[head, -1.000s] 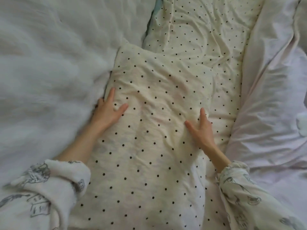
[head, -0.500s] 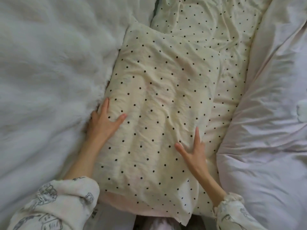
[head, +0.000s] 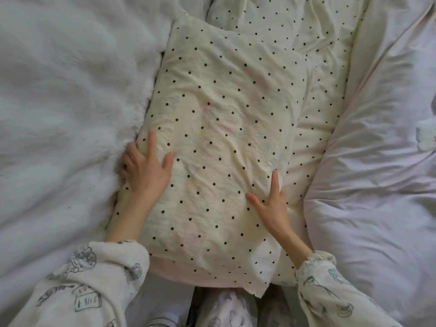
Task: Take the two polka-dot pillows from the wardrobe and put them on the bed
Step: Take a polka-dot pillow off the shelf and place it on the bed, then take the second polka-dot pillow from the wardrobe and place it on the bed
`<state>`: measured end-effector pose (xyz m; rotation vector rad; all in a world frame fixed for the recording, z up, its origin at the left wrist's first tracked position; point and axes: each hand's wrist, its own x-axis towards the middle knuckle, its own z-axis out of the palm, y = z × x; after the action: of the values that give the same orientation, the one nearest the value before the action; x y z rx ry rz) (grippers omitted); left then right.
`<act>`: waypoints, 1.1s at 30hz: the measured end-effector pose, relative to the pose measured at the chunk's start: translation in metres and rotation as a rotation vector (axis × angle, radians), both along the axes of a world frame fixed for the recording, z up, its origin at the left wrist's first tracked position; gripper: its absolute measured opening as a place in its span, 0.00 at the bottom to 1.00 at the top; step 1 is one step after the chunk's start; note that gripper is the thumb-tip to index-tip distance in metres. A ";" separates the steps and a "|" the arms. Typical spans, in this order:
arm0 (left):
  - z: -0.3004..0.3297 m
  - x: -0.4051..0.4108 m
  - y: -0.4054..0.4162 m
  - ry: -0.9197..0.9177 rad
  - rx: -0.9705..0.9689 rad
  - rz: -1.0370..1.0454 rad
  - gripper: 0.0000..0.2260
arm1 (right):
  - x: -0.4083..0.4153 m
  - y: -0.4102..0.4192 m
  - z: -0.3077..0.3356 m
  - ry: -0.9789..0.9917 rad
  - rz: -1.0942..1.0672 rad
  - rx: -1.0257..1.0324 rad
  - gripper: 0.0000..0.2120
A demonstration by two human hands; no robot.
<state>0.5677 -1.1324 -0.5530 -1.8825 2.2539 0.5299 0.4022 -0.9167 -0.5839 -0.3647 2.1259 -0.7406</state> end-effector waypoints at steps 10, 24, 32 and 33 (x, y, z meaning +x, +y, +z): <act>-0.038 -0.011 0.095 -0.107 0.003 -0.418 0.31 | 0.018 0.002 -0.009 0.519 0.677 0.108 0.26; 0.038 -0.031 0.111 0.062 0.351 -0.320 0.24 | -0.023 0.051 0.057 0.025 0.432 0.043 0.28; 0.126 -0.114 0.201 0.239 0.341 -0.558 0.22 | -0.106 0.183 0.148 0.098 -0.021 -0.035 0.20; 0.136 -0.130 0.224 0.249 0.298 -0.621 0.22 | -0.114 0.213 0.159 0.131 -0.055 -0.045 0.20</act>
<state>0.4376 -0.9086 -0.4167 -0.9478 2.5542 0.9534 0.2881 -0.7038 -0.4246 -0.3888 2.2528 -0.8168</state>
